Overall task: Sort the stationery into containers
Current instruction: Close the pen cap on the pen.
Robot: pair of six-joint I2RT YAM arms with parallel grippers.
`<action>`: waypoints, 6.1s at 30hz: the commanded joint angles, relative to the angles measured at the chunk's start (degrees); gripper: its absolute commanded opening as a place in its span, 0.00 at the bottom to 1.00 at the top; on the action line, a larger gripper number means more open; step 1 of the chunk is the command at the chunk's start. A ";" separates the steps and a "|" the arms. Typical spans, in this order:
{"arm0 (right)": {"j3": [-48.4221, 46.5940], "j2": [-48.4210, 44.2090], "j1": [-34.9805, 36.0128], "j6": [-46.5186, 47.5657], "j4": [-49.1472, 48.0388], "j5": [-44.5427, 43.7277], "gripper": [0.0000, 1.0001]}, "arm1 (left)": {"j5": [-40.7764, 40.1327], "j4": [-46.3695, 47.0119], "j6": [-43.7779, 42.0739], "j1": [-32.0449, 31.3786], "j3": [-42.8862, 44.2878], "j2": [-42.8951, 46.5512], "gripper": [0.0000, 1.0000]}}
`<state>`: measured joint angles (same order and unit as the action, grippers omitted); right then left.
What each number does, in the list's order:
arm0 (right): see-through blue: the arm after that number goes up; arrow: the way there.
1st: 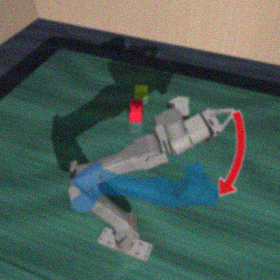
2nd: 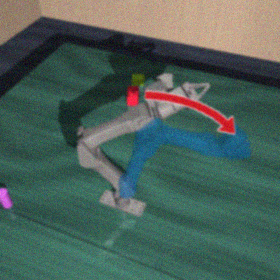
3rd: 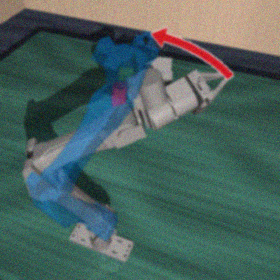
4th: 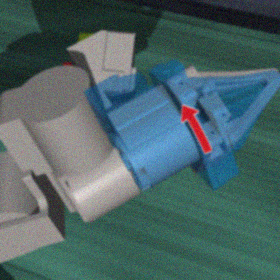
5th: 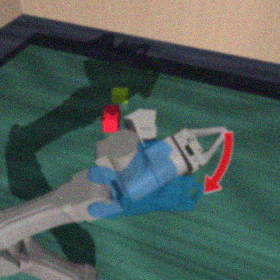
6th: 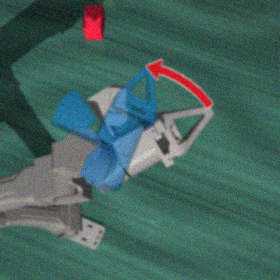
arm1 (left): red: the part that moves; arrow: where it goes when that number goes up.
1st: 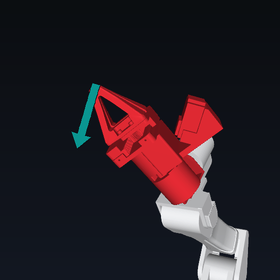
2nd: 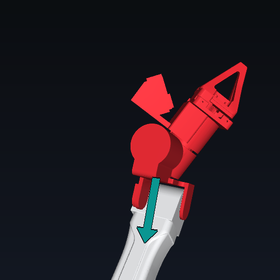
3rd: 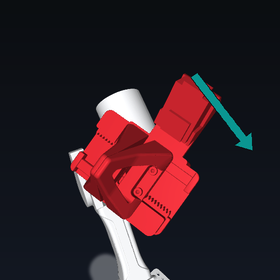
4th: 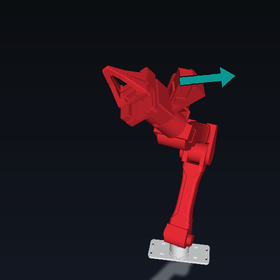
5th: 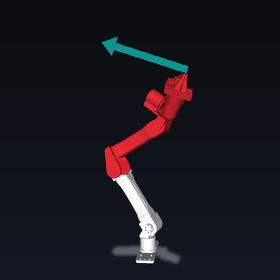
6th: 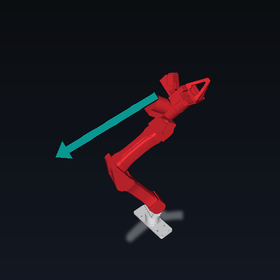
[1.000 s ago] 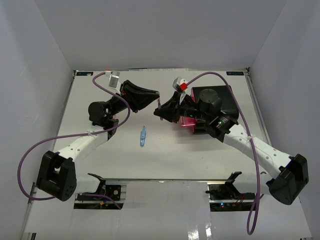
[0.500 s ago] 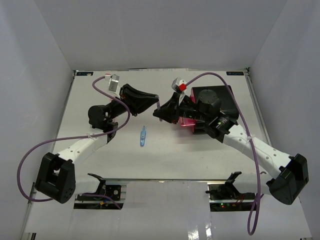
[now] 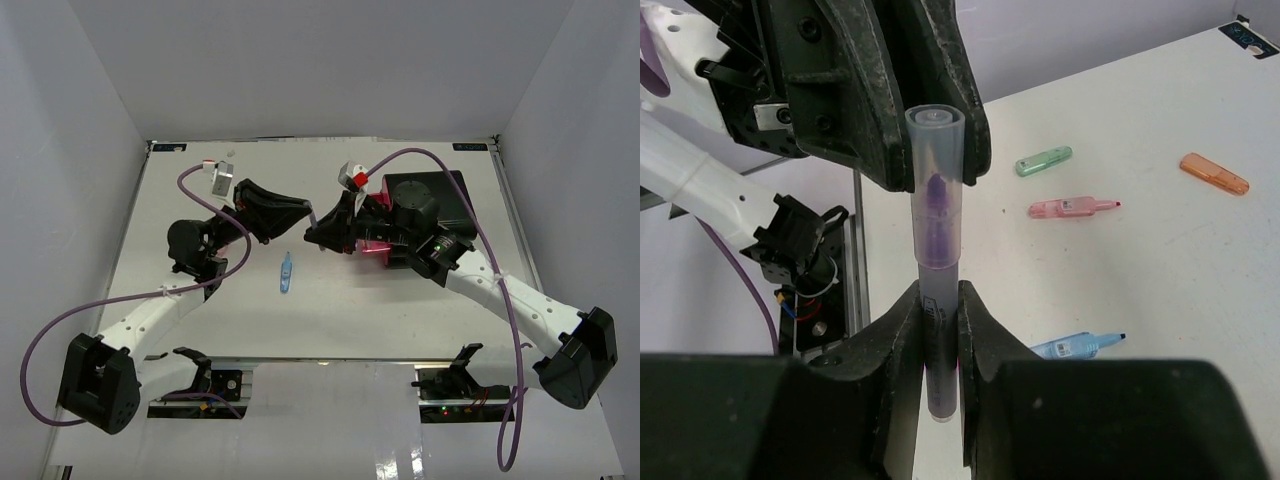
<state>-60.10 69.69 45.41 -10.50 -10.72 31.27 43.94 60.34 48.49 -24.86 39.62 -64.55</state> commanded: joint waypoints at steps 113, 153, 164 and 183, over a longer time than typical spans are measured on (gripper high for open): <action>-14.52 0.80 -2.69 6.99 -11.78 -9.29 0.08 | -6.06 -43.90 -16.23 -10.56 11.71 -3.65 0.00; -27.88 5.98 -9.72 6.02 -14.68 -6.31 0.08 | -5.45 -49.53 -17.29 -14.51 11.10 -12.70 0.00; -31.75 7.65 -11.83 4.97 -14.85 -4.81 0.08 | -4.83 -51.19 -17.73 -15.74 11.19 -15.25 0.00; -18.84 4.75 -12.89 4.61 -11.26 -2.00 0.08 | -16.95 -60.07 -22.21 -10.83 26.81 -13.67 0.25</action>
<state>-77.38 80.07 34.87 -3.99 4.03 34.46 18.65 20.80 27.00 -34.41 66.96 -75.83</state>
